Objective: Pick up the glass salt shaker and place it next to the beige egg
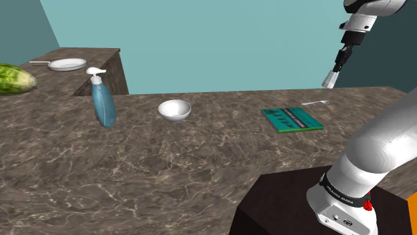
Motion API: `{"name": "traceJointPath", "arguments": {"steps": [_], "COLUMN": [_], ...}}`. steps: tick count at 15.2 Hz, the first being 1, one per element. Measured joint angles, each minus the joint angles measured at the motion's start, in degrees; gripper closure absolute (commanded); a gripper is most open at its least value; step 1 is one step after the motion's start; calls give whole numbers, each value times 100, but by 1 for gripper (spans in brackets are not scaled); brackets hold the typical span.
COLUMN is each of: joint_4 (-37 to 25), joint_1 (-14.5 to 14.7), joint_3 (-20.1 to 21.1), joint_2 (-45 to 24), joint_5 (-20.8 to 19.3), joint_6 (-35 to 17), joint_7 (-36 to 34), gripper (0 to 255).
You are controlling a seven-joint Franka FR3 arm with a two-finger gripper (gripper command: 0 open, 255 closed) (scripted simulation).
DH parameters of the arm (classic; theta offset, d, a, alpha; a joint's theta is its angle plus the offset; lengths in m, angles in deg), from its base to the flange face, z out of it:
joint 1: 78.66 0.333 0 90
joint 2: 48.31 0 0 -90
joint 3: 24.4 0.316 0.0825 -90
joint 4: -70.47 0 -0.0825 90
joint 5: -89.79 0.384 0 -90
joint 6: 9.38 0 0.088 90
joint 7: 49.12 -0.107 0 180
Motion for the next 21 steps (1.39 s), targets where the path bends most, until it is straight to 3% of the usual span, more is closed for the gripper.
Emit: {"name": "traceJointPath", "arguments": {"steps": [13,17,20,21], "joint_4": [-299,-597,-935,-1125], "joint_1": [-555,-579,-587,-697], "joint_3": [-1249,-1899,-2603,-2874], "joint_2": [0,-397,-1095,-1532], "joint_5": [-362,-154,387,734], "joint_6": [112,95,86,129], "joint_7": [1764,2499,3352,3759], "gripper": [255,255,255,255]}}
